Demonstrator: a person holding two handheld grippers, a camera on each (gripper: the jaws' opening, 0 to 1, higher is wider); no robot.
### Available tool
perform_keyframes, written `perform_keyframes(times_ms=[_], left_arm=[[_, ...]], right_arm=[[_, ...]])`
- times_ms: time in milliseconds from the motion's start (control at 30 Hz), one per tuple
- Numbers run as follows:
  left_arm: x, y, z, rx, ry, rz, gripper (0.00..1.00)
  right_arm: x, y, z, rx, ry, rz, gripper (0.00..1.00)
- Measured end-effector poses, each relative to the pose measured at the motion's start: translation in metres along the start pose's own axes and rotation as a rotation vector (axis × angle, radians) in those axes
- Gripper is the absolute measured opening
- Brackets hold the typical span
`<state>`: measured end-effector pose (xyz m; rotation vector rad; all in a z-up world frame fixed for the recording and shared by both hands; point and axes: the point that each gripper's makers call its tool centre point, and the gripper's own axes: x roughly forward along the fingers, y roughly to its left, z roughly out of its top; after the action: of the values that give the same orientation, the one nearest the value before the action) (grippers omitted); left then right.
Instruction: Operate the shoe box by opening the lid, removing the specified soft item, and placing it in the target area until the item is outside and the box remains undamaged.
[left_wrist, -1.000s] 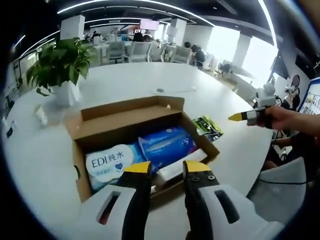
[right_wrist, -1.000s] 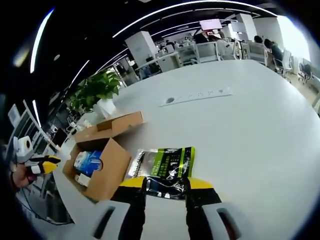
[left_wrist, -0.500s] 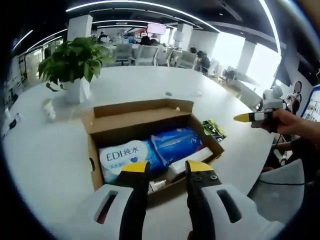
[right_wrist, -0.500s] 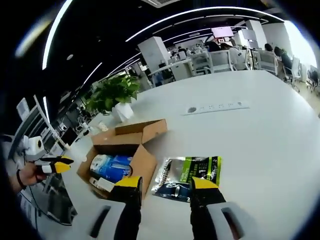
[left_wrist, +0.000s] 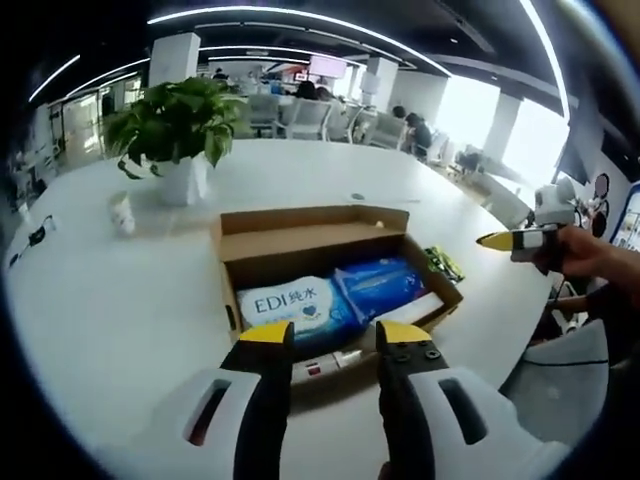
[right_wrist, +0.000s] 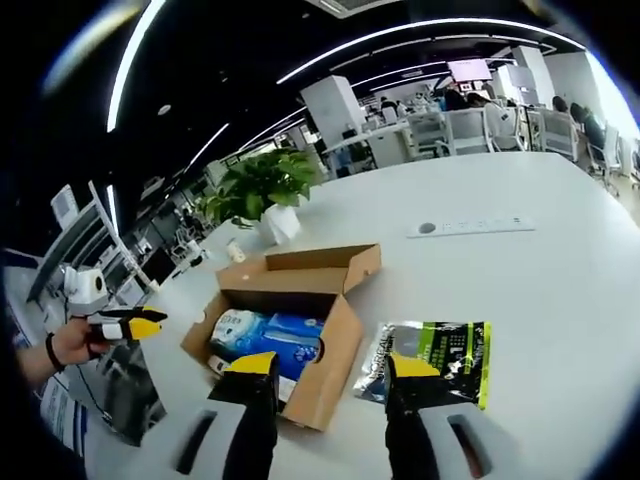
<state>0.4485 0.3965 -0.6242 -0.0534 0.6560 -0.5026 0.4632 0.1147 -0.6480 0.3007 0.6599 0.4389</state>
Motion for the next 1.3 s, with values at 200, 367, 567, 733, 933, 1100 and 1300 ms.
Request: perform_keyframes(times_ms=[200,367,567,733,933,1100,1300], left_arm=[[-0.01,0.02,-0.006,-0.022,-0.004,0.017,0.34],[-0.014,0.031,-0.011,-0.026,0.002,0.023,0.35],[-0.014,0.037,-0.01,-0.024,-0.006,0.013,0.36],[-0.008,0.038,-0.012,-0.002,0.008,-0.01,0.38],[0.003,0.033,-0.011,0.029,0.023,-0.039,0.39],[0.011,0.031,-0.007,0.061,0.031,-0.064,0.4],[0.02,0.031,-0.006,0.098,0.049,-0.087,0.42]], right_arm=[[0.009,0.02,0.004,-0.018,-0.014,0.045,0.41],[0.017,0.034,0.001,-0.043,0.003,0.066,0.45],[0.023,0.051,0.0,-0.067,0.011,0.089,0.48],[0.029,0.071,0.004,-0.107,0.021,0.12,0.51],[0.037,0.094,0.0,-0.182,0.051,0.163,0.53],[0.047,0.108,-0.004,-0.194,0.077,0.192,0.53],[0.059,0.122,-0.01,-0.245,0.118,0.219,0.55]])
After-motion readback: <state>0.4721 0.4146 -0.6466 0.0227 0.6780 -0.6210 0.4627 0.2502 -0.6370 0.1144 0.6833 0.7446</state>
